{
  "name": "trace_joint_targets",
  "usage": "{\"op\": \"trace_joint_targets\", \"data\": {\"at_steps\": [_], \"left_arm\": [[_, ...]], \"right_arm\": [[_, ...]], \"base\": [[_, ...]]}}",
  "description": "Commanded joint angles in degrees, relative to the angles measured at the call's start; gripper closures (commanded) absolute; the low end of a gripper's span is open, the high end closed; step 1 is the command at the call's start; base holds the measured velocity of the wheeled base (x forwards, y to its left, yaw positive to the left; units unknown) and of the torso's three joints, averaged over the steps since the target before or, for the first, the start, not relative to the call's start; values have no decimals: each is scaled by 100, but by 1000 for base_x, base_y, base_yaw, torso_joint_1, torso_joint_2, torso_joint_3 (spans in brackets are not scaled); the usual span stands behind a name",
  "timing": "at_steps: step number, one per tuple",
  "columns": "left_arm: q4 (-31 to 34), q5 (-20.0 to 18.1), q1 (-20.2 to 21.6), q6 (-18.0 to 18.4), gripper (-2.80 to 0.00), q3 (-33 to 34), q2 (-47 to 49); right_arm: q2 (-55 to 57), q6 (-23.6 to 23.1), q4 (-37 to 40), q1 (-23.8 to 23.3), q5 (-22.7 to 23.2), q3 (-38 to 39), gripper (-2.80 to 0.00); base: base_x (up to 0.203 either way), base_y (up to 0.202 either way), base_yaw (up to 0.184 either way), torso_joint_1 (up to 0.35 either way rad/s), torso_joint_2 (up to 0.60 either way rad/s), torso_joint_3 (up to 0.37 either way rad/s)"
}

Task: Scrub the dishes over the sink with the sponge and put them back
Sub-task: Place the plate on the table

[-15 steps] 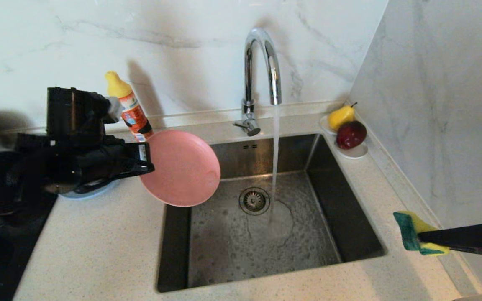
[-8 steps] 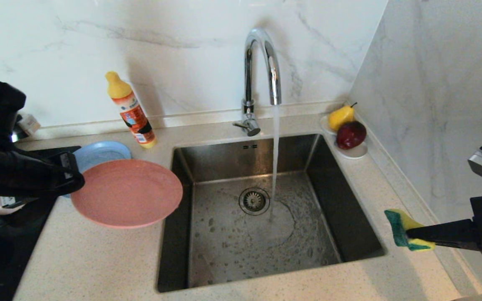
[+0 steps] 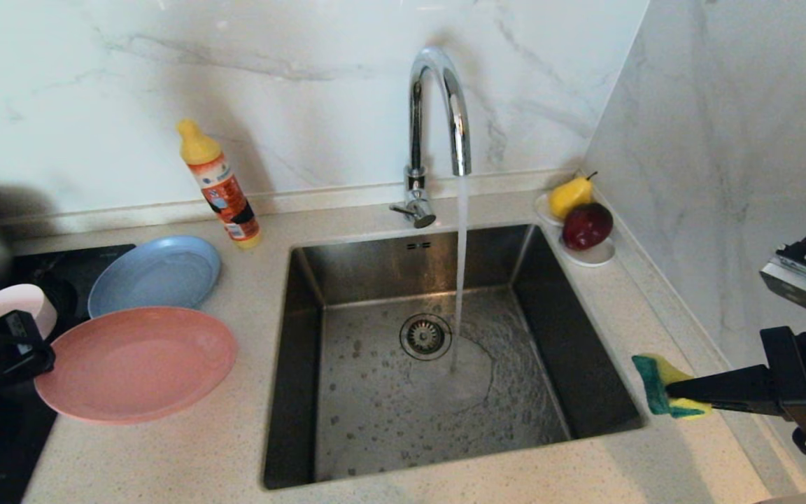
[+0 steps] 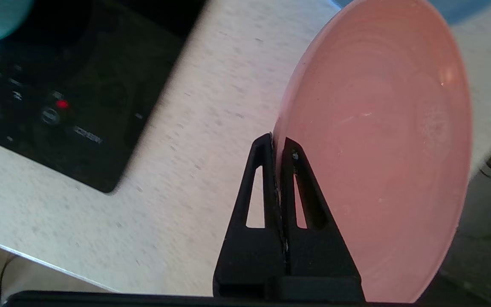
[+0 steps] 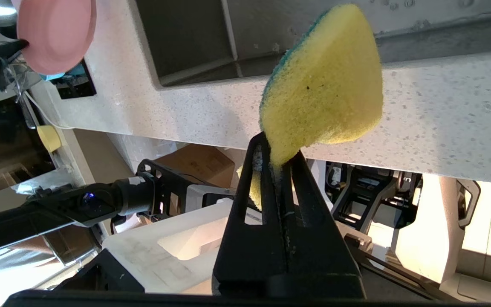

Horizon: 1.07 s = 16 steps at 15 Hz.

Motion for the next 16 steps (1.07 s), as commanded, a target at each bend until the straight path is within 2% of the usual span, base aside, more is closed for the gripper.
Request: {"op": "trace_joint_targets", "data": {"at_steps": [1,3,4,13,14,16], "left_arm": [[-216,-182,376,128,0,302,170],[-269,-510,663,184,0,448,286],[-359,-550,716,183,0,493,294],[-1096,-599,904,195,0,600,813],[-1096,-608,904,227,-280,594,790],[-1083,-859,904,235,-280,598,643]], "right_arm": [[68,17,15,-8,17,-1,0],[82,17,15,-8,17,-1,0],[102,17,15,-8,17,-1,0],[182,17,15,-8,25,-1,0],[191,17,15,-8,25,-1,0],[191,17,15,0,26,8,0]], "base": [[0,0,0,0,0,0],[0,0,0,0,0,0],[0,0,0,0,0,0],[0,0,0,0,0,0],[0,0,0,0,0,0],[0,0,0,0,0,0]]}}
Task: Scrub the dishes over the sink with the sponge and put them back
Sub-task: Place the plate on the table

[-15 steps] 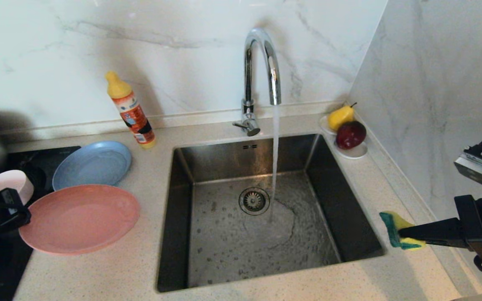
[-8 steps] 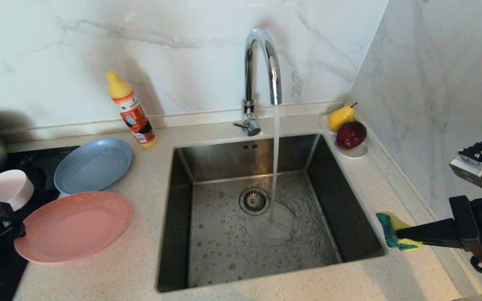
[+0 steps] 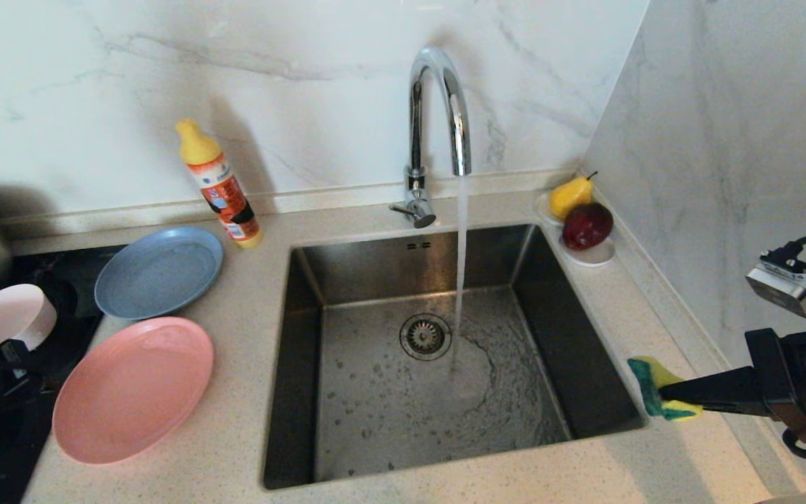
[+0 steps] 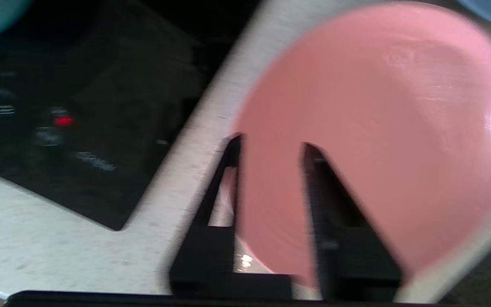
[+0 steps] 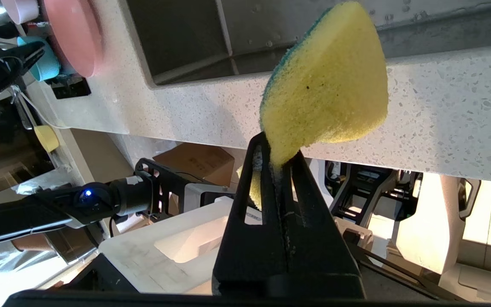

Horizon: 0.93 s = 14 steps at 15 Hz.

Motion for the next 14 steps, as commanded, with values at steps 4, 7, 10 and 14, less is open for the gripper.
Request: {"op": "trace_joint_targets", "data": {"at_steps": [4,7,10,14], "left_arm": [[81,-234,1,-19,-280,-103,-436],[113,-471,-251,-25,0,-472,-762],[-60,-498,-978,330,0,-1075,-679],[-1220,-45,-2261,1252,0,-1147,-513]], "right_arm": [[-57,24,15,1,28,13,0],[-77,20,19,10,28,17,0],[-103,16,24,10,22,-7,0],[-31,16,24,10,13,-27,0]], "base": [[0,0,0,0,0,0],[0,0,0,0,0,0],[0,0,0,0,0,0],[0,0,0,0,0,0]]}}
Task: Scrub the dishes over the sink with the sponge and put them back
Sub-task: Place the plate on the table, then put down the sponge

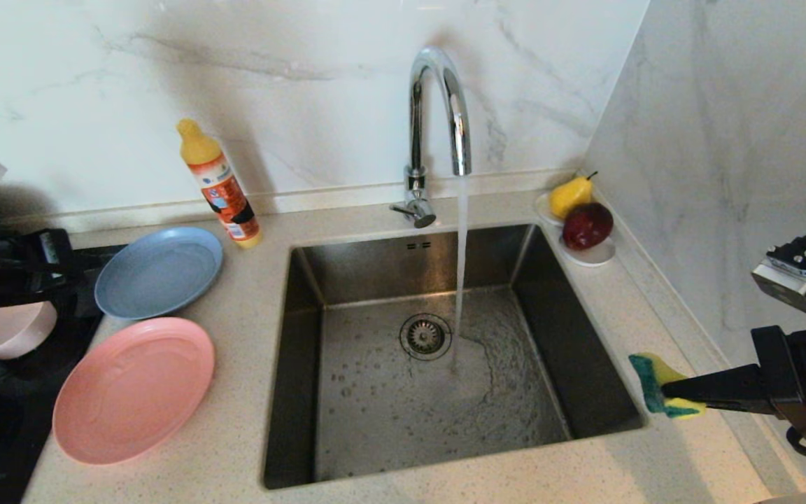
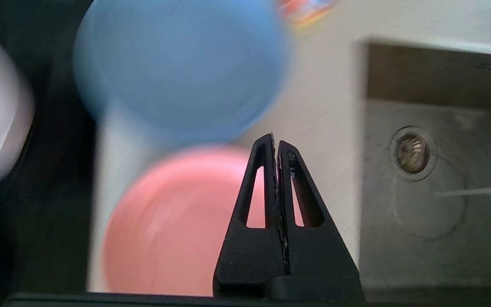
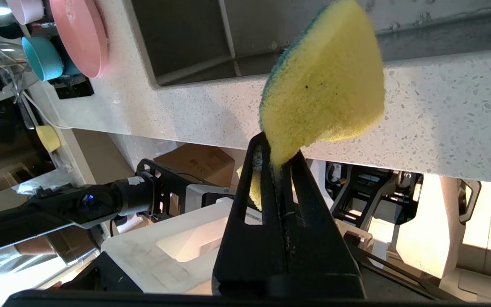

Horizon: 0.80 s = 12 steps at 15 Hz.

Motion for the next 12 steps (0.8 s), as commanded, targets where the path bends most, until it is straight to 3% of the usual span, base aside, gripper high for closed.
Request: {"op": "trace_joint_targets", "data": {"at_steps": [1,4,6,12], "left_arm": [[-837,430,-1008,237,0,96,-48],[-1406,761,-1726,588,0,604,-1109],[-1441,993,-1939,722,0,1025,-1927],[-1173,3704,-1986,759,0,2933,-4787]], "right_arm": [[48,16,5,-5,7,-4,0],[66,16,4,-6,-1,-4,0],[50,16,4,-6,-1,-4,0],[51,16,4,-6,-1,16,0]], "base": [[0,0,0,0,0,0],[0,0,0,0,0,0],[0,0,0,0,0,0],[0,0,0,0,0,0]]}}
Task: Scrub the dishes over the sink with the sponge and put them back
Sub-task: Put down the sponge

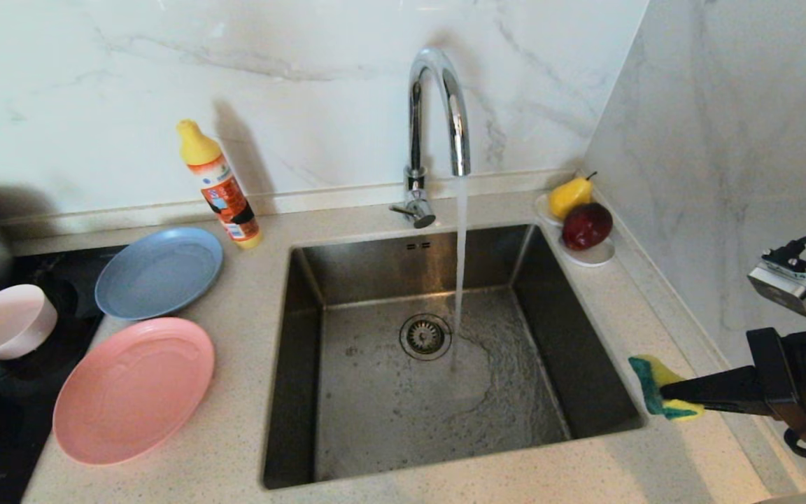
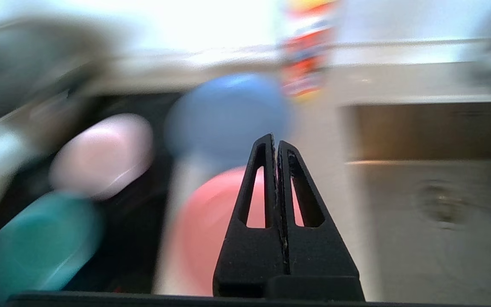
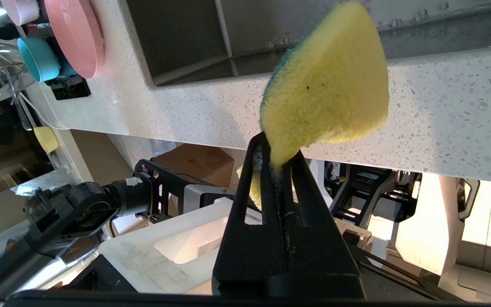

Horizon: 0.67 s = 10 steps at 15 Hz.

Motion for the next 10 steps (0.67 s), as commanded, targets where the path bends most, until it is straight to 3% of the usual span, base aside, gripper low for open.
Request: {"op": "trace_joint_targets", "data": {"at_steps": [1,4,6,8,10], "left_arm": [[334,1092,121,-68,0,781,-1562],[851,1592,550,-206,0,1846,-2666],[1065,1512,639,-221,0,2510,-3308],[1165,854,666,-213,0,3033,-3859],[1342,-225,670,-203,0,3222,-4405]], "right_arm": [[-19,17,13,3,21,-3,0],[-27,17,21,3,21,15,0],[-68,21,21,3,21,33,0],[-87,19,28,3,15,40,0],[-82,23,26,3,12,27,0]], "base": [[0,0,0,0,0,0],[0,0,0,0,0,0],[0,0,0,0,0,0],[0,0,0,0,0,0],[0,0,0,0,0,0]]}}
